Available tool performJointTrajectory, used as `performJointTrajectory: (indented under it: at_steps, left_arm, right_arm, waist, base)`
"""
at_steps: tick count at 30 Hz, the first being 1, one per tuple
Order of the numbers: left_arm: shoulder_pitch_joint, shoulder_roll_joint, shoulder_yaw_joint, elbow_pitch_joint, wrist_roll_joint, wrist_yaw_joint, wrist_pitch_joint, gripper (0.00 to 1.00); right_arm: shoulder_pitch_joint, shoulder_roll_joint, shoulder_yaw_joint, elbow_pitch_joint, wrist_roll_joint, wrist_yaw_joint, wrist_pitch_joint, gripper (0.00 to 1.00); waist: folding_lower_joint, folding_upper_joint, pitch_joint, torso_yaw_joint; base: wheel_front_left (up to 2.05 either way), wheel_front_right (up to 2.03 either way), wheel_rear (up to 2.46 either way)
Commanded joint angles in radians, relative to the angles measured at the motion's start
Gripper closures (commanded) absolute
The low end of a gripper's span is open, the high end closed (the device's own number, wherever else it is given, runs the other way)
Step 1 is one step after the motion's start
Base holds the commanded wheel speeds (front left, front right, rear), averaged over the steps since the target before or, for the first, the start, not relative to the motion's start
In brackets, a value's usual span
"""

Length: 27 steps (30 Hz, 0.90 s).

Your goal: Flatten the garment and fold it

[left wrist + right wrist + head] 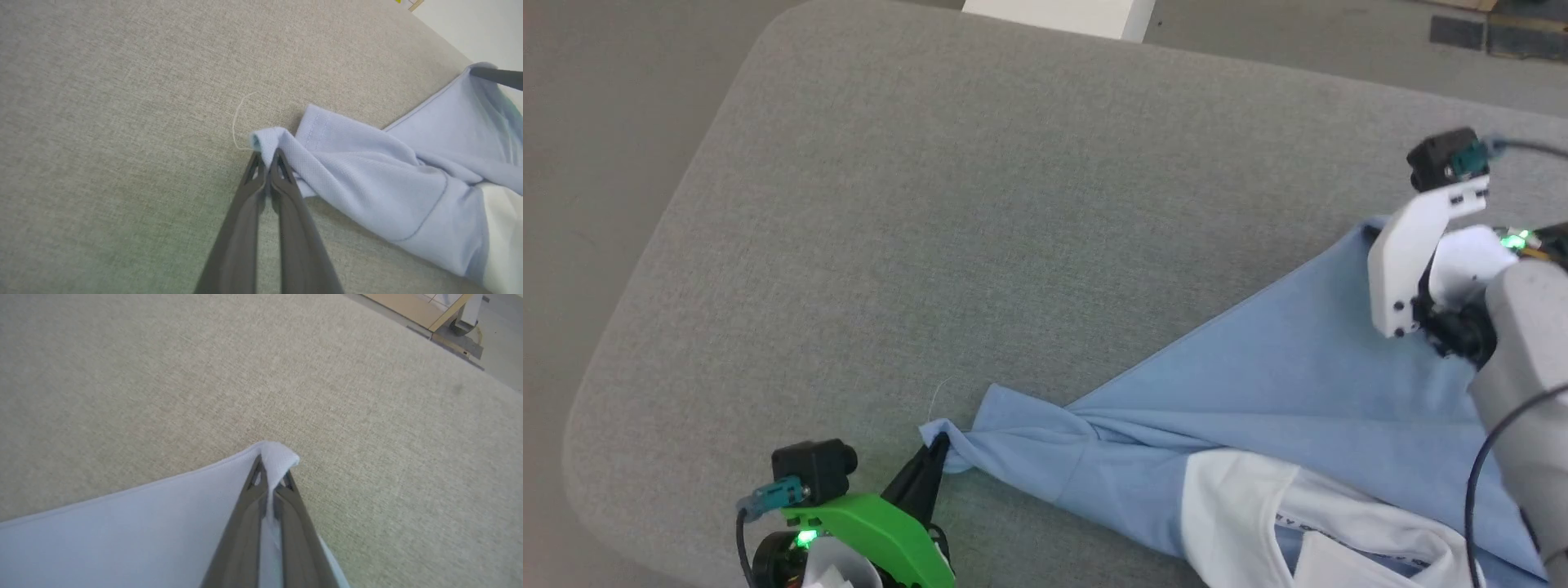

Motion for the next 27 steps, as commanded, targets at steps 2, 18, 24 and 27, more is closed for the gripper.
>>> performJointTrajectory:
  at_steps: [2, 18, 24, 27]
  left_arm:
    - [0.007, 0.012, 0.010, 0.000, -0.008, 0.010, -0.009, 1.00]
    - [0.045, 0.084, 0.074, -0.087, 0.031, 0.033, -0.089, 1.00]
    - [-0.036, 0.136, 0.083, -0.132, 0.048, -0.002, -0.078, 1.00]
    - [-0.157, 0.167, 0.082, -0.141, 0.049, -0.041, -0.052, 1.00]
  right_arm:
    - [0.066, 0.009, -0.022, -0.044, 0.028, -0.001, -0.120, 1.00]
    - [0.692, 0.157, -0.385, -0.609, 0.012, -0.001, -0.407, 1.00]
    - [0.697, 0.143, -0.424, -0.772, 0.029, -0.001, -0.302, 1.00]
    - [0.638, 0.079, -0.418, -0.828, 0.049, -0.001, -0.232, 1.00]
  waist:
    - [-0.0001, 0.0000, -0.054, -0.049]
    - [-0.0001, 0.0000, -0.203, -0.282]
    - [-0.0001, 0.0000, -0.216, -0.337]
    - [-0.0001, 0.0000, -0.206, -0.347]
  base:
    - [0.00, 0.00, 0.00]
    - [0.00, 0.00, 0.00]
    - [0.00, 0.00, 0.00]
    - [0.00, 0.00, 0.00]
